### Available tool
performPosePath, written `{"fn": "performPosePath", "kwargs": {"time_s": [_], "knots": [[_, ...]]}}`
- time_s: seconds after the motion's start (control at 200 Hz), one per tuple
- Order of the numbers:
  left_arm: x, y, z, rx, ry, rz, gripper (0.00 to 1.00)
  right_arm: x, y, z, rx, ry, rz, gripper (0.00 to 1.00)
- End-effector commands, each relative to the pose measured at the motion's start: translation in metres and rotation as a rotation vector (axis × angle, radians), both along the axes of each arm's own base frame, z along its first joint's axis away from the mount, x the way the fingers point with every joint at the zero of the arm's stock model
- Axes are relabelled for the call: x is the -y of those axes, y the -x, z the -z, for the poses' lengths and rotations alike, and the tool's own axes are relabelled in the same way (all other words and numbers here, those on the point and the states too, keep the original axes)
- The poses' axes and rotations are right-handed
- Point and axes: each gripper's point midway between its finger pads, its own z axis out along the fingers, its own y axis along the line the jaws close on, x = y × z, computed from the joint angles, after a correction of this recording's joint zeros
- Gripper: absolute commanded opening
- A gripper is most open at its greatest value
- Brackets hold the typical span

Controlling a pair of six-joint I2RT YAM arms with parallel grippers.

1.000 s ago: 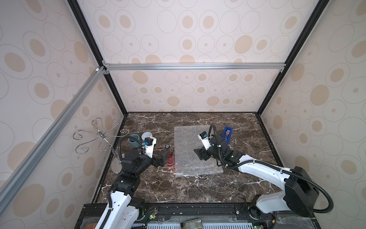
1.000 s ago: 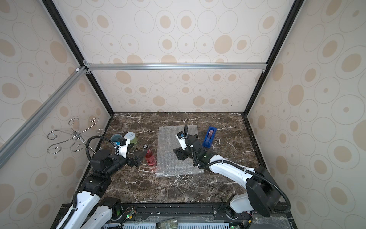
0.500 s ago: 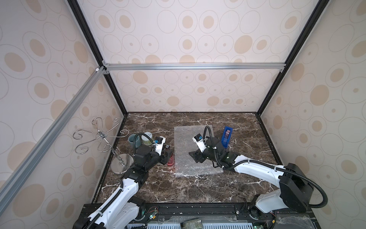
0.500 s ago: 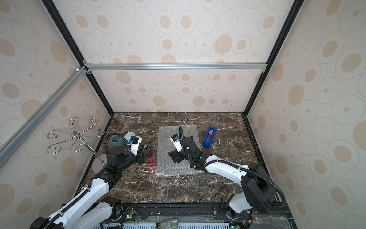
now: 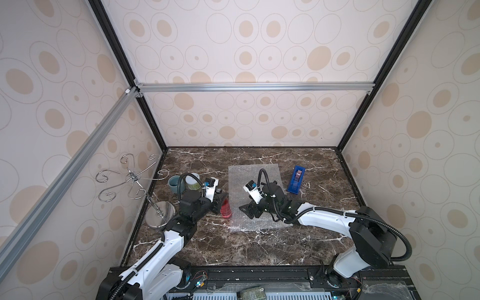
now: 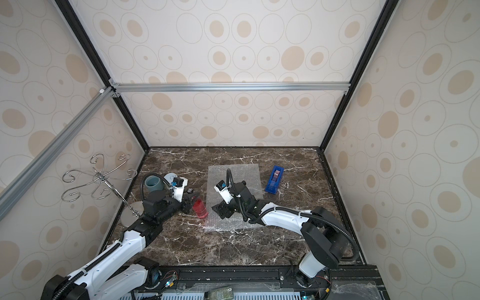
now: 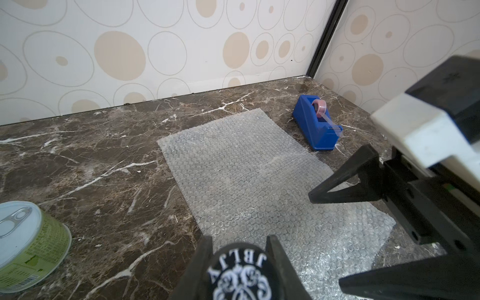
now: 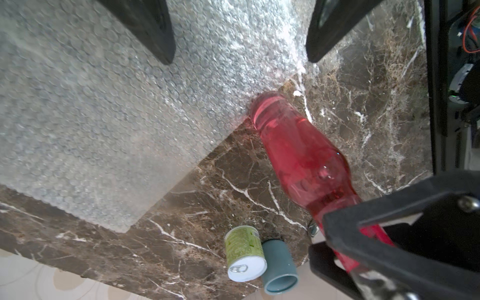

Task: Wrap wine bottles in bubble wrap
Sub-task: Pick up the wine bottle from the center of the board.

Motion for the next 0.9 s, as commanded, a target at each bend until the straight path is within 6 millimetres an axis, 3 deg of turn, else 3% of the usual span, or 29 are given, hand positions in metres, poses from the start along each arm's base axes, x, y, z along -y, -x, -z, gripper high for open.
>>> {"fn": "performPosePath", "kwargs": {"time_s": [0.0, 0.195, 0.605, 0.75, 0.895], "knots": [[0.001, -0.010, -0.069, 0.152, 0.097, -0.026, 0.00, -0.021, 0.007, -0.023, 0.047, -0.063, -0.093, 0.83], [0.005, -0.018, -0.113, 0.173, 0.176, -0.032, 0.00, -0.031, 0.009, -0.040, 0.099, -0.063, -0.134, 0.84], [0.046, -0.024, -0.151, 0.008, 0.347, 0.154, 0.00, -0.035, -0.018, -0.052, 0.236, 0.074, -0.128, 0.85], [0.055, -0.023, -0.157, -0.031, 0.402, 0.201, 0.00, -0.039, -0.021, -0.054, 0.239, 0.055, -0.119, 0.77], [0.058, -0.020, -0.160, -0.058, 0.441, 0.225, 0.00, -0.041, -0.021, -0.058, 0.246, 0.037, -0.116, 0.60]]}}
